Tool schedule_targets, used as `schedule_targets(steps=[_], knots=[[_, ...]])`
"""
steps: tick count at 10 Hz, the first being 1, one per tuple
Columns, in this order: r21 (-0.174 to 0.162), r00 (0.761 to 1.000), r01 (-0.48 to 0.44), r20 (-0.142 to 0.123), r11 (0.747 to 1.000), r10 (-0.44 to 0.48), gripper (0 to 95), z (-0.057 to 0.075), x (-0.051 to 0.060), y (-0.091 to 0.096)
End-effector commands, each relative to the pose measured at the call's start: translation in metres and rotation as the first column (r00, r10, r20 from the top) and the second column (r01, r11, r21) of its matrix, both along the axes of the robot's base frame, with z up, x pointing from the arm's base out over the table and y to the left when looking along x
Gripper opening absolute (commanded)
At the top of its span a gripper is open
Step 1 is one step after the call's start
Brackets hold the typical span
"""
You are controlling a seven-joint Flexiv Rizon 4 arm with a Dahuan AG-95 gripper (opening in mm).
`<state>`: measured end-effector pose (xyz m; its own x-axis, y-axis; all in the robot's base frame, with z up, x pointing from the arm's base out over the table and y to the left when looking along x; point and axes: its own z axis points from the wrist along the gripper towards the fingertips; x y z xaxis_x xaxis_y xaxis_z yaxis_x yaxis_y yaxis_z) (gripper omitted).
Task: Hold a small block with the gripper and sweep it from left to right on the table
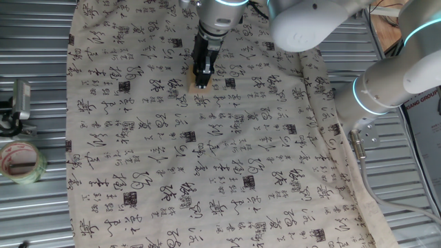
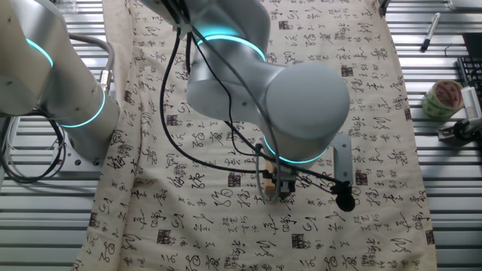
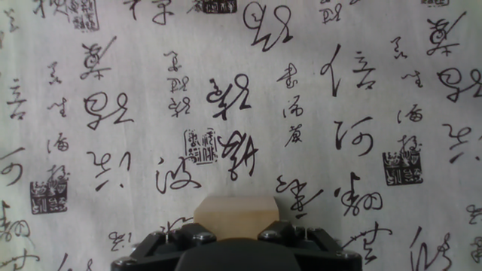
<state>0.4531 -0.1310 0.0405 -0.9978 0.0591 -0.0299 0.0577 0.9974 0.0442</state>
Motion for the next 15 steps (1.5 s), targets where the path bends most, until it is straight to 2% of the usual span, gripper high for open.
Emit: schedule_targets(steps=[1, 3, 5, 6, 8, 11, 12, 13, 15], knots=[[0.016, 1.000, 0.002, 0.001, 1.000, -0.002, 0.0, 0.000, -0.001, 0.000], [0.004, 1.000, -0.002, 0.009, 1.000, 0.002, 0.0, 0.001, -0.001, 0.000], [0.009, 1.000, 0.002, 0.008, 1.000, -0.002, 0.0, 0.000, -0.001, 0.000], [0.026, 1.000, 0.007, 0.006, 1.000, -0.008, 0.0, 0.001, 0.000, 0.001], [0.012, 1.000, 0.002, 0.006, 1.000, -0.002, 0.0, 0.002, 0.000, 0.001], [0.009, 1.000, 0.002, 0.005, 1.000, -0.002, 0.0, 0.001, 0.001, 0.002], [0.023, 1.000, 0.017, 0.008, 1.000, -0.017, 0.0, -0.003, 0.006, 0.006], [0.021, 0.999, 0.032, 0.003, 0.999, -0.032, 0.0, -0.012, 0.015, 0.013], [0.021, 0.999, 0.036, 0.006, 0.999, -0.036, 0.0, -0.021, 0.025, 0.024]])
